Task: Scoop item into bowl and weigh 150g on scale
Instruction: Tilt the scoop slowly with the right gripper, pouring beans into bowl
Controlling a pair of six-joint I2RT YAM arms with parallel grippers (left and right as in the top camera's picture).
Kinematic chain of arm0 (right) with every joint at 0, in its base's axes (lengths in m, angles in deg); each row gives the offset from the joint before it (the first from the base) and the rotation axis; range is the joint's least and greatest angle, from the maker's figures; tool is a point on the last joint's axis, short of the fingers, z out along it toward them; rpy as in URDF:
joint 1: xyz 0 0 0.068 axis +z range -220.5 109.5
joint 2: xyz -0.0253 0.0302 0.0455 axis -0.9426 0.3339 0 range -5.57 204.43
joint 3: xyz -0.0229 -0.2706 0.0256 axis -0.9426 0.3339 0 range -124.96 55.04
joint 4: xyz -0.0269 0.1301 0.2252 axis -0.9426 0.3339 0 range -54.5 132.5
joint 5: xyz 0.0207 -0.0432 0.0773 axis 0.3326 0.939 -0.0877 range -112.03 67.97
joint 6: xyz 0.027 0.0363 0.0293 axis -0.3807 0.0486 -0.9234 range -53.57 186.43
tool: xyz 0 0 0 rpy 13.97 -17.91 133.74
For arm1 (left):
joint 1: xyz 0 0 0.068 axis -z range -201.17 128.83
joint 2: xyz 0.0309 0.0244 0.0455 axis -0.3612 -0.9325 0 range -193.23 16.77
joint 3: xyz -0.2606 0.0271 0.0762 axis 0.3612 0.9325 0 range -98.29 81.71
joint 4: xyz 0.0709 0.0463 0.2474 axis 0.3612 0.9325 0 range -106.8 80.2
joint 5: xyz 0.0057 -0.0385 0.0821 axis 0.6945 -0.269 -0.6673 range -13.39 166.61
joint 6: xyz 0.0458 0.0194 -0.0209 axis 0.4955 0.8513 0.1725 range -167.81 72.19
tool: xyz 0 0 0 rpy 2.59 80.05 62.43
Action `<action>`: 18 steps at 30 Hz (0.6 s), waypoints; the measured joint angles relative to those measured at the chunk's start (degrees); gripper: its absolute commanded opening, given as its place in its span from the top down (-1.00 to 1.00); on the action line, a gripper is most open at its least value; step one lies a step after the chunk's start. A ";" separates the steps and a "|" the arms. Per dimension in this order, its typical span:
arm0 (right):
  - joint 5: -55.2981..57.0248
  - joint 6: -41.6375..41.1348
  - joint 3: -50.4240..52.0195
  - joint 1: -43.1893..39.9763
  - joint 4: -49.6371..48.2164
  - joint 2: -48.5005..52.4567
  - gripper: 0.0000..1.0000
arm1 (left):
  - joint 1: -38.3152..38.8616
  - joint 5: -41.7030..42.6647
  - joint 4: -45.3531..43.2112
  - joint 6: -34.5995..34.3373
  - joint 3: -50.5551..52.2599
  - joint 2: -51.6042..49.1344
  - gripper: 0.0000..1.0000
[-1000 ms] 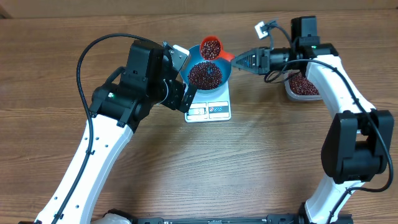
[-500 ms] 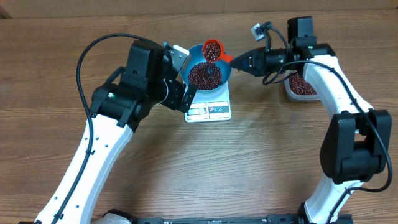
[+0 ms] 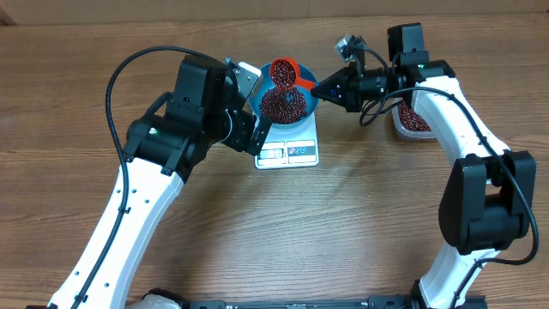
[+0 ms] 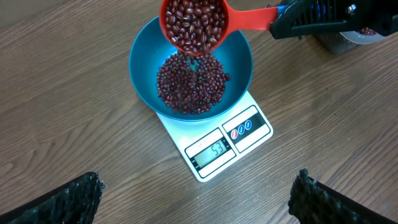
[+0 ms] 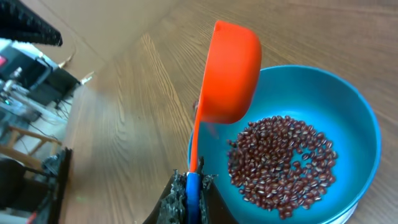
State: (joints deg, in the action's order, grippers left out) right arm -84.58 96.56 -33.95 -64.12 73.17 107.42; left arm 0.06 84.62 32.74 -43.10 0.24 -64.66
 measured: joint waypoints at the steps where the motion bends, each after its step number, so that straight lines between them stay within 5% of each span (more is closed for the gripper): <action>1: 0.02 0.96 0.00 -0.02 0.04 0.00 0.93 | 0.00 0.00 0.00 0.00 0.00 0.00 -0.99; 18: 0.02 7.91 0.00 0.00 0.04 -0.02 0.93 | 0.00 0.00 0.00 0.00 0.00 0.00 -0.99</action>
State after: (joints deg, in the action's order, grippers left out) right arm -84.55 104.47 -33.95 -64.12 73.21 107.40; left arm 0.06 84.62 32.74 -43.10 0.24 -64.66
